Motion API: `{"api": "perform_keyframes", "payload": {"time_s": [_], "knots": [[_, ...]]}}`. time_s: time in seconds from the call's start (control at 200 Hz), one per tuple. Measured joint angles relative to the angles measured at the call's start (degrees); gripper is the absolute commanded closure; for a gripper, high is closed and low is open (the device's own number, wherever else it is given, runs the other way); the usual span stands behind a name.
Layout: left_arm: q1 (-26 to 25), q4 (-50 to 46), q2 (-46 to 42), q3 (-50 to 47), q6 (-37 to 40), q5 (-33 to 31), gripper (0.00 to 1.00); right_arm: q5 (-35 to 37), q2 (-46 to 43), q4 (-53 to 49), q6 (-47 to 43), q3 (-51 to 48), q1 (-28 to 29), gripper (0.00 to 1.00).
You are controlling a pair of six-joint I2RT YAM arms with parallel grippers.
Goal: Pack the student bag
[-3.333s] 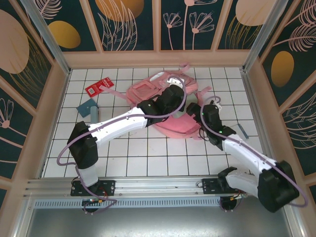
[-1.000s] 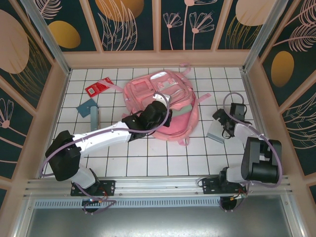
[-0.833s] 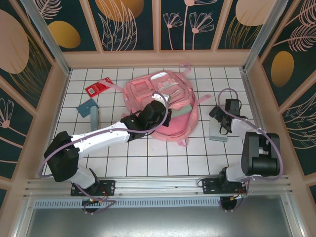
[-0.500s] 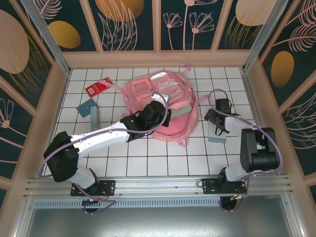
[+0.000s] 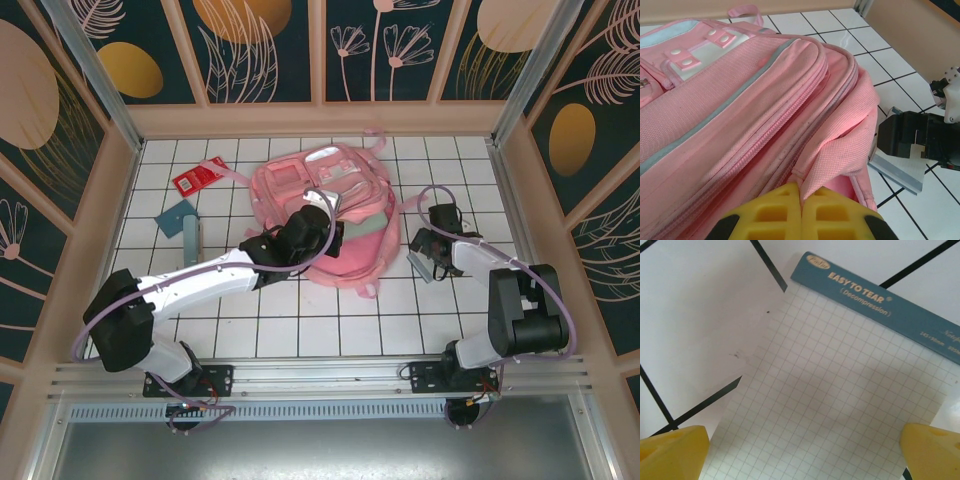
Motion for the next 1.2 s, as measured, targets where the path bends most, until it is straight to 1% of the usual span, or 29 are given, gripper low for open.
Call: {"api": "perform_keyframes", "payload": {"time_s": [0.19, 0.33, 0.435, 0.556, 0.656, 0.791, 0.896, 1.056, 1.196], "knots": [[0.0, 0.3, -0.9, -1.1, 0.0, 0.0, 1.0, 2.4, -0.2, -2.1, 2.2, 0.1, 0.1, 0.01], [0.0, 0.6, -1.0, -1.5, 0.0, 0.0, 1.0, 2.8, -2.8, -3.3, 4.7, -0.1, -0.4, 0.01], [0.0, 0.7, -1.1, -1.7, 0.0, 0.0, 1.0, 1.9, -6.0, -3.0, 6.7, -1.4, -3.3, 0.01], [0.0, 0.8, -1.1, -1.7, 0.0, 0.0, 1.0, -1.6, -10.1, -1.7, 8.7, -5.4, -8.0, 0.01], [0.0, 0.9, -1.1, -1.7, 0.0, 0.0, 1.0, -4.6, -11.4, -0.8, 9.6, -7.8, -10.1, 0.01], [0.0, 0.9, -1.1, -1.7, 0.0, 0.0, 1.0, -8.2, -10.9, 1.7, 9.6, -8.7, -10.8, 0.01], [0.0, 0.9, -1.1, -1.7, 0.0, 0.0, 1.0, -11.0, -8.7, 5.0, 9.3, -8.6, -10.8, 0.01], [0.0, 0.9, -1.1, -1.7, 0.0, 0.0, 1.0, -11.0, -5.9, 4.2, 8.6, -6.4, -10.6, 0.01], [0.0, 0.9, -1.1, -1.7, 0.0, 0.0, 1.0, -9.9, -2.4, 2.1, 6.9, -2.9, -9.2, 0.01]]}}
